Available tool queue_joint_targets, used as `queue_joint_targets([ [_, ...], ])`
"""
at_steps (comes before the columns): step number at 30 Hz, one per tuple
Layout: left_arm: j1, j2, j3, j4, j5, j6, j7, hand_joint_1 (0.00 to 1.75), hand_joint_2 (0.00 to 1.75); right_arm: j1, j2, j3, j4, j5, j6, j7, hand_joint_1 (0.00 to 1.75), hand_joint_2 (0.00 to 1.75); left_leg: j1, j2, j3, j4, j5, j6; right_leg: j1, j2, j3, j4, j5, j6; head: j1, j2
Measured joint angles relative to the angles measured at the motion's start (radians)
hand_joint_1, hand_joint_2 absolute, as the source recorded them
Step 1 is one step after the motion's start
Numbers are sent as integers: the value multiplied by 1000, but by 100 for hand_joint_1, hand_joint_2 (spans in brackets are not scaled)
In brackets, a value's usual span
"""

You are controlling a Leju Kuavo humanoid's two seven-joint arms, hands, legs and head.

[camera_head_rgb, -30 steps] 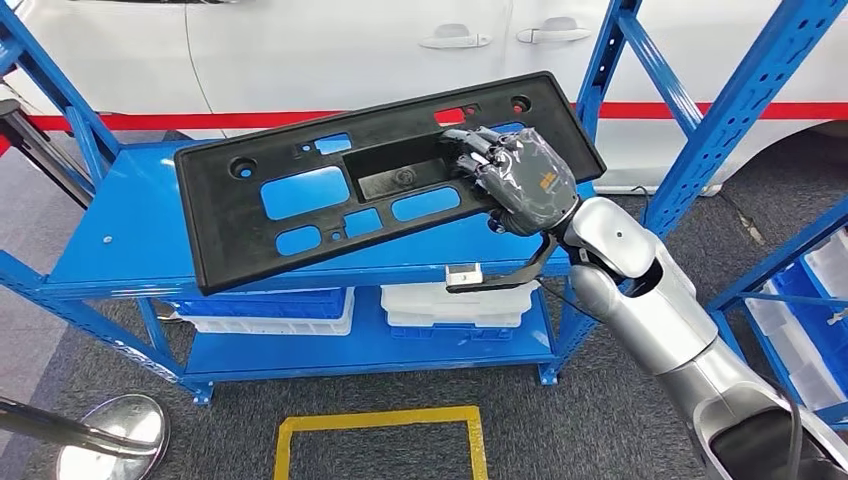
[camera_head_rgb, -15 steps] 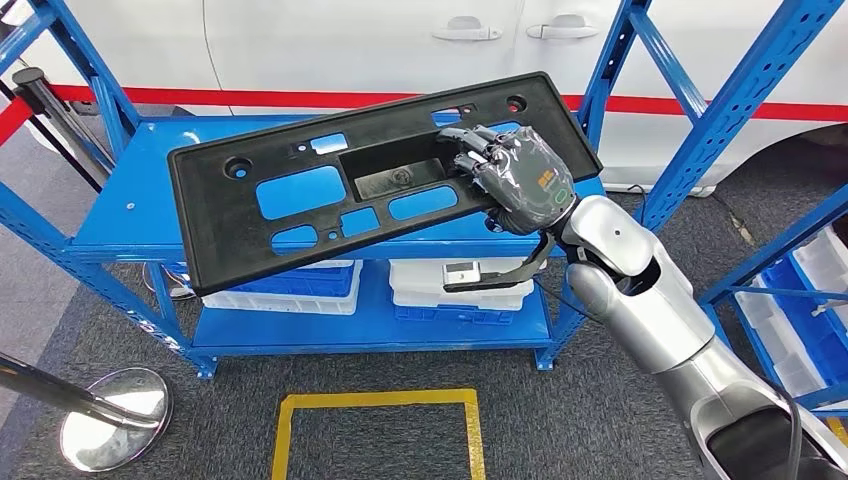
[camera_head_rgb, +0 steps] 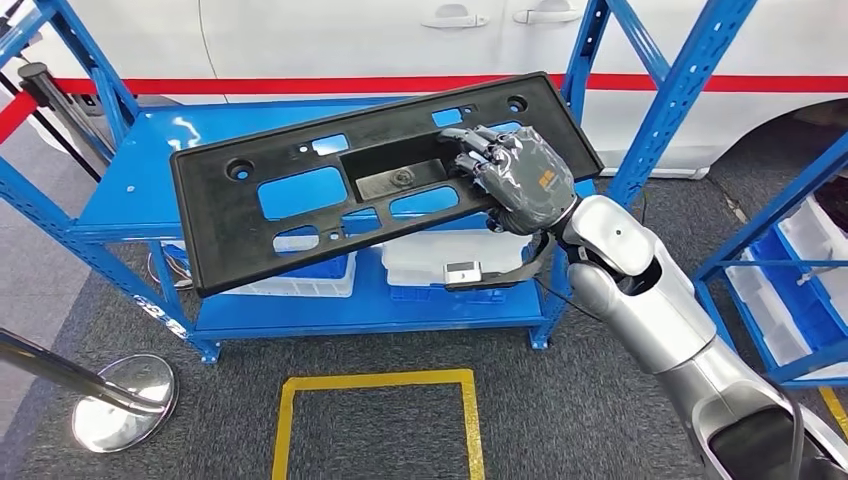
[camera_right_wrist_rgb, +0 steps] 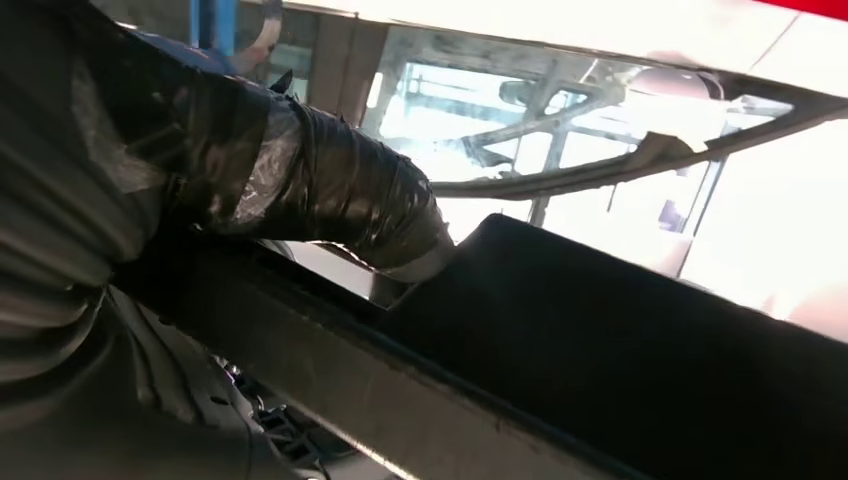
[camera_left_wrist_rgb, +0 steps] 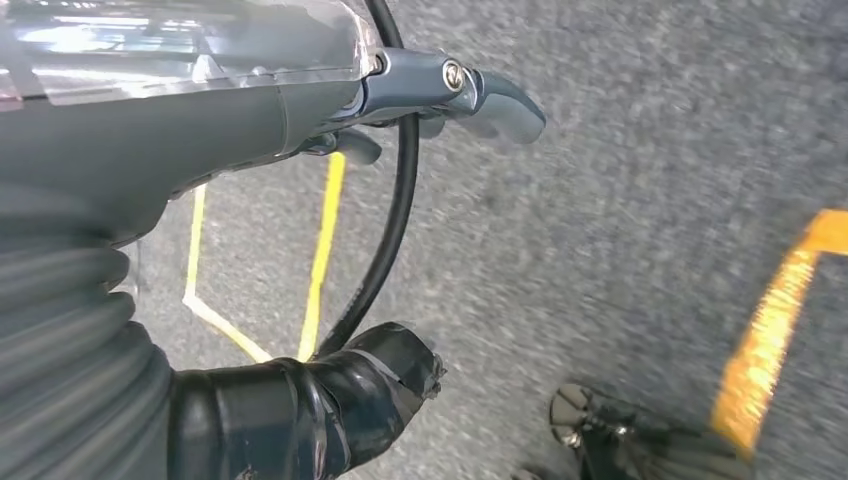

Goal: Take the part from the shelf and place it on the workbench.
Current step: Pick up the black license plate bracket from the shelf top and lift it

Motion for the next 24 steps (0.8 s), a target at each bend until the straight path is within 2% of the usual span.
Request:
queue_joint_targets([
  [1, 0, 0, 1, 0, 0, 0, 0, 0, 175, 0, 0, 0, 0, 0, 0, 0, 175, 175, 3, 0, -17, 59, -50, -5, 0, 0, -14, 0, 11, -3, 0, 0],
  [2, -1, 0, 1, 0, 0, 0, 0, 0, 175, 0, 0, 0, -1, 0, 0, 0, 175, 175, 6, 0, -30, 124, -88, -9, 0, 0, -28, 1, 21, -3, 0, 0],
  [3, -1, 0, 2, 0, 0, 0, 0, 0, 175, 1, 0, 0, -1, 0, 0, 0, 175, 175, 9, 1, -36, 176, -103, -13, 0, -1, -42, 2, 32, -2, 0, 0],
  [4, -1, 0, 2, 0, 0, 0, 0, 0, 175, 2, 0, 0, -1, 0, 0, 0, 175, 175, 11, 1, -30, 202, -94, -16, 0, -1, -57, 4, 42, -1, 0, 0],
  [5, -1, 0, 2, 0, 0, 0, 0, 0, 175, 3, 0, 0, -1, 0, 0, 0, 175, 175, 13, 1, -7, 194, -65, -17, -1, -2, -72, 6, 52, 1, 0, 0],
  [6, -2, 0, 2, 0, 0, 0, 0, 0, 175, 3, 0, 0, -1, 0, 0, 0, 175, 175, 15, 1, 32, 152, -33, -16, -1, -2, -84, 9, 61, 4, 0, 0],
  [7, -3, 0, 2, 0, -1, 0, 0, 0, 175, 3, 0, 0, -1, 0, 0, 0, 175, 175, 16, 0, 84, 85, -16, -14, -1, -1, -95, 11, 69, 8, 0, 0],
  [8, -5, 1, 2, 0, -1, 0, -1, 0, 175, 2, 0, 0, -1, 0, 0, 0, 175, 175, 14, 0, 140, 5, -16, -10, 0, -1, -102, 14, 77, 13, 0, 0],
  [9, -6, 1, 2, -1, -2, 0, -1, 0, 175, 2, 0, 0, -2, 0, 1, 0, 175, 175, 12, -1, 182, -59, -25, -5, 0, -2, -105, 13, 86, 19, 0, 0],
  [10, -7, 0, 2, -1, -4, 0, -2, 0, 175, 1, 0, 0, -2, 1, 2, 1, 175, 175, 9, -2, 206, -103, -36, -1, 0, -2, -106, 10, 95, 25, 0, 0],
  [11, -8, 0, 3, -1, -6, 0, -3, 0, 175, 0, 0, 0, -2, 1, 4, 1, 175, 175, 6, -3, 213, -125, -38, 5, 0, -3, -106, 4, 107, 32, 0, 0],
  [12, -7, 0, 3, -1, -9, 0, -4, 0, 175, 0, -1, 0, -3, 2, 6, 1, 175, 175, 7, -2, 205, -130, -27, 11, 0, -3, -109, -1, 116, 38, 0, 0],
  [13, -6, 0, 3, -1, -12, -1, -6, 0, 175, 0, -1, 0, -3, 4, 9, 1, 175, 175, 8, 0, 196, -135, -14, 19, -1, -2, -115, 0, 110, 43, 0, 0],
  [14, -6, 0, 3, -1, -15, -2, -7, 0, 175, 2, -3, 0, -4, 5, 12, 1, 175, 175, 10, 3, 185, -138, 1, 28, -2, 0, -125, 15, 84, 47, 0, 0],
  [15, -5, 0, 4, -1, -17, -2, -9, 0, 175, 2, -4, 0, -4, 7, 15, 1, 175, 175, 11, 6, 171, -140, 15, 36, -3, 2, -137, 49, 38, 49, 1, 0],
  [17, -4, 0, 5, -1, -23, -3, -11, 0, 175, 3, -6, 0, -4, 9, 20, 2, 175, 175, 7, 9, 138, -135, 38, 46, -4, 3, -162, 170, -67, 53, 1, 0],
  [18, -3, 0, 6, -1, -25, -3, -12, 0, 175, 3, -6, 0, -4, 9, 22, 2, 175, 175, 4, 10, 121, -130, 49, 47, -4, 4, -169, 233, -92, 54, 1, 0],
  [19, -3, 0, 7, -1, -27, -3, -12, 0, 175, 3, -6, 0, -4, 10, 25, 2, 175, 175, 2, 10, 103, -124, 58, 47, -4, 4, -167, 276, -91, 54, 1, 0],
  [20, -3, 0, 9, -1, -29, -3, -13, 0, 175, 3, -6, 1, -4, 10, 27, 2, 175, 175, 1, 10, 85, -117, 66, 46, -4, 4, -150, 287, -69, 54, 1, 0],
  [21, -3, 0, 11, -1, -30, -3, -13, 0, 175, 3, -6, 1, -5, 11, 28, 2, 175, 175, 0, 10, 69, -109, 72, 45, -4, 4, -117, 263, -39, 51, 1, 0],
  [22, -4, -1, 13, -1, -31, -3, -13, 0, 175, 1, -6, 1, -5, 11, 29, 2, 175, 175, 0, 10, 54, -100, 78, 42, -3, 4, -70, 209, -23, 47, 1, 0],
  [24, -4, -1, 17, -1, -33, -3, -15, 0, 175, -2, -6, 1, -9, 13, 29, 2, 175, 175, -3, 9, 33, -84, 89, 34, 3, 4, 25, 75, -38, 40, 0, 0],
])
